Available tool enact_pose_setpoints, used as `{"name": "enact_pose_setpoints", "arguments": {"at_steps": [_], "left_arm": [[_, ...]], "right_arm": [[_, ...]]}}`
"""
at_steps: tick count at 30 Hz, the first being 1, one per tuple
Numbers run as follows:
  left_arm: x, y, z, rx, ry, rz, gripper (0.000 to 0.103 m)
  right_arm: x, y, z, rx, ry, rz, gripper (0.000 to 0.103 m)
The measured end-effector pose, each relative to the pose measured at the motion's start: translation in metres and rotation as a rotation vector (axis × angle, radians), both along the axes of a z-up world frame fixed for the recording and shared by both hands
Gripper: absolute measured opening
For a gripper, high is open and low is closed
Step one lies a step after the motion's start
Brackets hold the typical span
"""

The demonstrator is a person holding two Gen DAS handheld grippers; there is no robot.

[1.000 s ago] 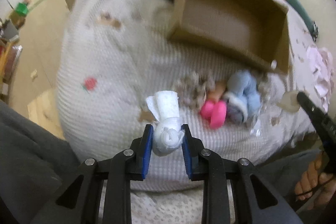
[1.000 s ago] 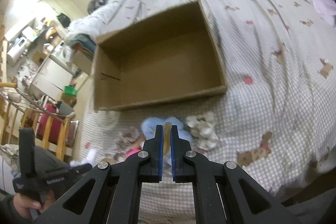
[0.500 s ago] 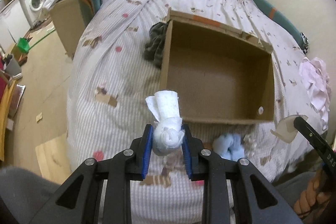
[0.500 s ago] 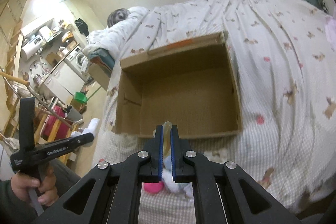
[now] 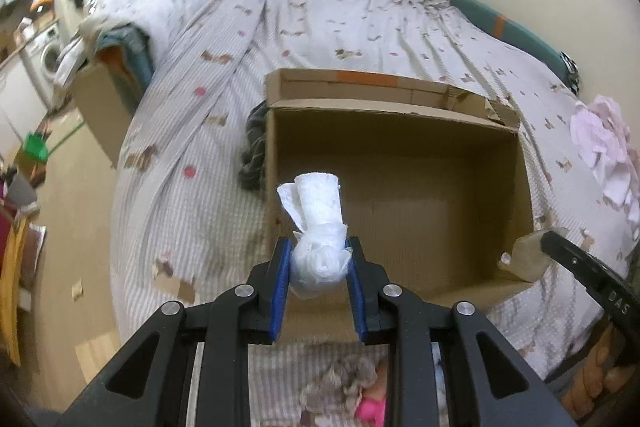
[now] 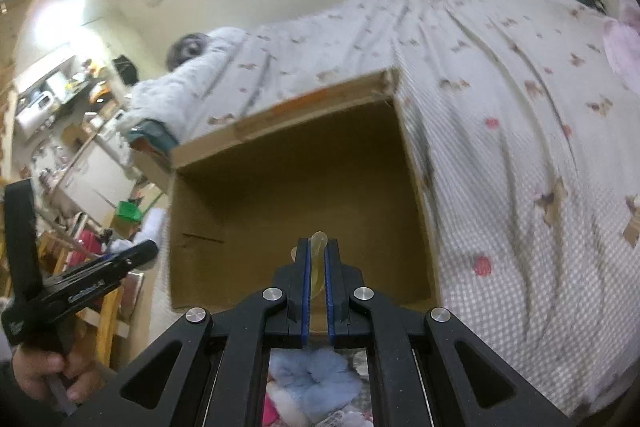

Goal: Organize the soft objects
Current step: 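Carry the sock and tan piece into the cardboard box and open both tools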

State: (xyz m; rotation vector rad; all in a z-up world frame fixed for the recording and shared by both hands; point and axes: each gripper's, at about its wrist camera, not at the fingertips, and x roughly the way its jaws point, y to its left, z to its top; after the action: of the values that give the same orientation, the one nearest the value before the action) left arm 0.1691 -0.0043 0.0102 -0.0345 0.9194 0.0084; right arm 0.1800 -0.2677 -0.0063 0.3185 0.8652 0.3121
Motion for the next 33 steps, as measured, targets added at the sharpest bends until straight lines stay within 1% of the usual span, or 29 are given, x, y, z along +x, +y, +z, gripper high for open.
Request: {"name": "enact_pose_setpoints", "arguments": {"at_steps": [2, 6, 8, 9, 12, 14, 16, 24, 31, 32, 33], "left_arm": [[0.001, -0.007, -0.006, 0.027, -0.014, -0.02, 0.024], [0.005, -0.015, -0.019, 0.039, -0.024, -0.066, 0.025], [0.009, -0.015, -0.026, 0.027, -0.023, -0.068, 0.025], [0.011, -0.014, -0.03, 0.02, -0.01, -0.064, 0.025], [0.017, -0.003, -0.045, -0.056, 0.051, -0.015, 0.025], [0.021, -0.001, -0.051, -0.059, 0.069, -0.002, 0.025], [0.024, 0.001, -0.052, -0.051, 0.071, 0.01, 0.025], [0.03, 0.006, -0.047, -0.104, 0.072, 0.019, 0.025], [0.028, 0.002, -0.046, -0.094, 0.07, 0.007, 0.025], [0.028, 0.002, -0.046, -0.093, 0.072, 0.009, 0.028], [0.028, 0.002, -0.046, -0.096, 0.073, 0.009, 0.028]], "right_arm": [[0.006, 0.002, -0.008, -0.04, 0.025, -0.01, 0.007], [0.01, 0.008, -0.021, -0.082, 0.059, -0.002, 0.007], [0.012, 0.012, -0.023, -0.104, 0.058, 0.009, 0.007], [0.013, 0.014, -0.025, -0.114, 0.06, 0.014, 0.007], [0.016, 0.019, -0.029, -0.126, 0.072, 0.025, 0.007], [0.018, 0.023, -0.032, -0.13, 0.08, 0.034, 0.007], [0.02, 0.027, -0.034, -0.134, 0.087, 0.04, 0.007], [0.019, 0.038, -0.044, -0.151, 0.105, 0.076, 0.008], [0.02, 0.033, -0.043, -0.132, 0.103, 0.057, 0.008], [0.021, 0.033, -0.043, -0.126, 0.105, 0.054, 0.008], [0.021, 0.032, -0.043, -0.125, 0.106, 0.051, 0.009]]}}
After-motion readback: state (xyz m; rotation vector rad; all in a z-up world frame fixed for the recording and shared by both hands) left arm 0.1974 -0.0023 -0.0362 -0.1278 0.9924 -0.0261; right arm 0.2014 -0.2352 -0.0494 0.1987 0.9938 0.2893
